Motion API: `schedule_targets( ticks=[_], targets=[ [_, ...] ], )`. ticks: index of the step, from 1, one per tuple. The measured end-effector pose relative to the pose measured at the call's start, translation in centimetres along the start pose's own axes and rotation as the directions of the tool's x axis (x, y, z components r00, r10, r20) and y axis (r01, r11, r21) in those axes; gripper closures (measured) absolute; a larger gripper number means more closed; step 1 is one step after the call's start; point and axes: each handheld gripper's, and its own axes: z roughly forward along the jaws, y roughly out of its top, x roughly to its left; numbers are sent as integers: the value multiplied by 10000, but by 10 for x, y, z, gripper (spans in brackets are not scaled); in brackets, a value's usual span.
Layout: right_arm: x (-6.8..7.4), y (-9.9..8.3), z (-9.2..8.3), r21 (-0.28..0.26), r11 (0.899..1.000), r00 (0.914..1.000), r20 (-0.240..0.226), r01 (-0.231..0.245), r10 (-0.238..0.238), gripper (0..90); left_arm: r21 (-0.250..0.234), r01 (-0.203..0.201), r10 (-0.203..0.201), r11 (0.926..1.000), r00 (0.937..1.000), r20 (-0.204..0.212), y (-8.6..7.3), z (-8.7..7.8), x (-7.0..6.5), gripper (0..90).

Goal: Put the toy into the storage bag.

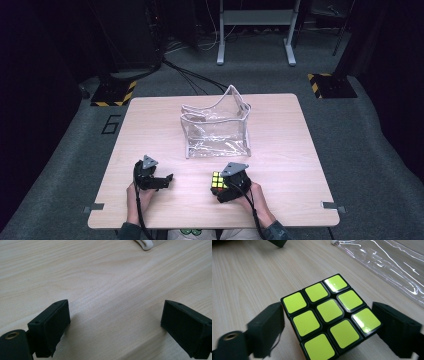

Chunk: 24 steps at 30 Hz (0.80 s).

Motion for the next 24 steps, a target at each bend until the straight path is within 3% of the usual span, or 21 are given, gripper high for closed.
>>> schedule_targets(
  ticks=[1,3,5,19,24],
  targets=[
    [0,-1,1,47,10000,10000,-32,37,-37,166,0,0,0,10000,10000,0,0,0,0,84],
    [0,-3,-1,184,9995,9997,-83,249,-247,339,-3,38,-38,10000,10000,11,0,0,0,86],
    [-2,-4,-2,0,9999,9998,-106,-153,153,340,-10,23,-23,10000,10000,-18,0,0,0,90],
    [-1,-6,-4,-4,9997,9997,37,-225,225,341,-5,-45,45,10000,10000,-33,0,-1,0,92],
    [-4,-6,-9,-121,9989,9989,-17,-463,463,341,2,-39,39,10000,10000,-32,0,-1,0,92]
  ],
)
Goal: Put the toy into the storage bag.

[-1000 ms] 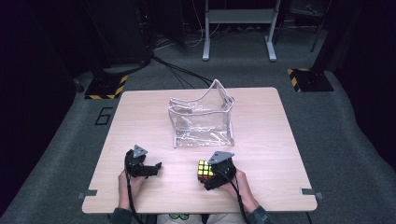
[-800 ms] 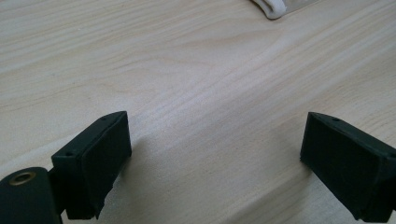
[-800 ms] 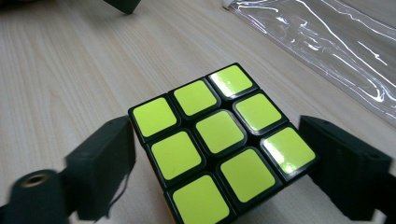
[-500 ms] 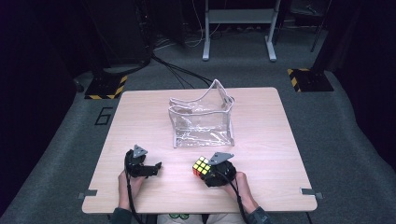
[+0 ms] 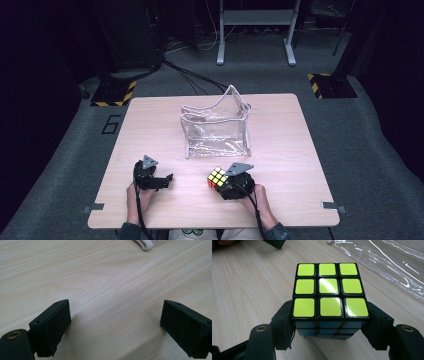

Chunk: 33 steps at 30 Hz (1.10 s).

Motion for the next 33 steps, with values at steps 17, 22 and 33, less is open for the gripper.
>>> schedule_targets(
  ticks=[17,22,33],
  targets=[
    [-5,5,-10,-203,9997,9999,122,-104,106,341,-2,8,-8,10000,10000,-1,0,0,0,92],
    [-7,9,-13,-298,9995,9998,190,-85,91,340,-2,4,-4,10000,10000,-1,0,0,0,92],
    [-16,14,-20,-352,9992,9995,230,-190,198,341,2,20,-20,10000,10000,33,0,0,0,92]
  ],
)
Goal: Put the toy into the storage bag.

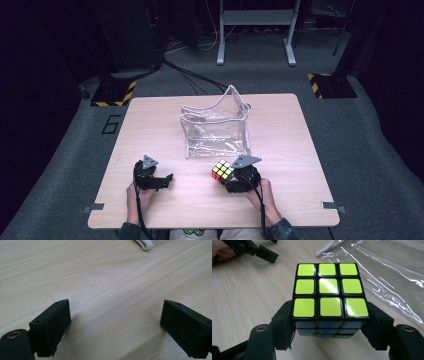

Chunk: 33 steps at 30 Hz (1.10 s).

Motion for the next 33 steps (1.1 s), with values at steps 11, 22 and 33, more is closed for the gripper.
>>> schedule_targets(
  ticks=[11,22,33],
  targets=[
    [-10,12,-10,-209,9997,9999,97,-128,130,341,21,39,-39,10000,10000,0,0,0,0,92],
    [-18,26,-18,-448,9988,9994,297,-172,186,341,20,40,-40,10000,10000,0,0,0,0,92],
    [-24,41,-26,-609,9981,9989,434,-121,148,341,13,34,-34,10000,10000,16,0,0,0,95]
  ],
)
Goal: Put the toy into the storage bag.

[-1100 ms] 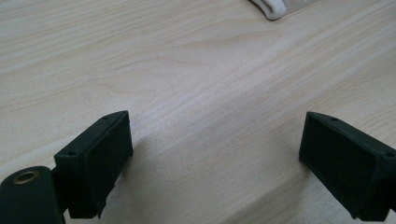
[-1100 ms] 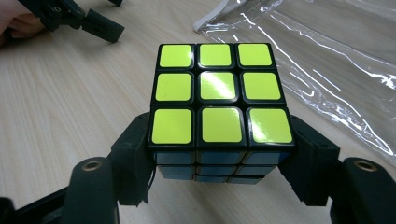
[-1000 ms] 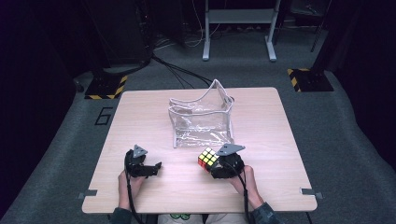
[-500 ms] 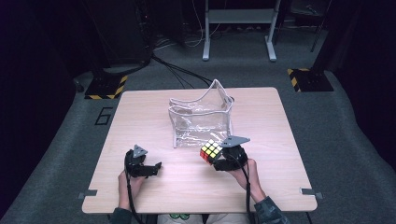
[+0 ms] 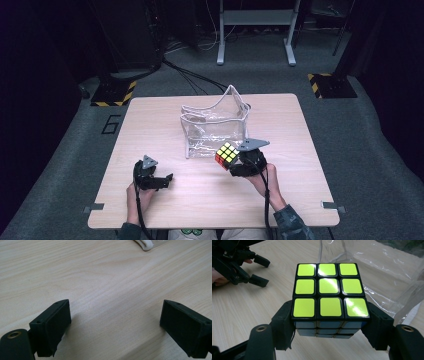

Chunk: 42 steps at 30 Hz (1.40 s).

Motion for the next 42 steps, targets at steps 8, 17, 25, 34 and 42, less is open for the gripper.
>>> schedule_targets(
  ticks=[8,17,25,34,42],
  targets=[
    [-5,11,-2,25,10000,9996,262,56,-57,341,-26,5,-5,10000,10000,-3,0,0,0,96],
    [-9,23,-5,-138,9996,9994,272,231,-228,341,-18,6,-6,10000,10000,-1,0,0,0,96],
    [-11,34,-9,-262,9993,9991,324,283,-274,341,-34,4,-4,10000,10000,-9,0,0,0,99],
    [-16,46,-11,-303,9988,9987,351,384,-373,341,-35,3,-3,10000,10000,-9,0,0,0,99],
    [-19,55,-14,-373,9983,9983,393,448,-433,340,-35,3,-3,10000,10000,-9,0,0,0,99]
  ],
)
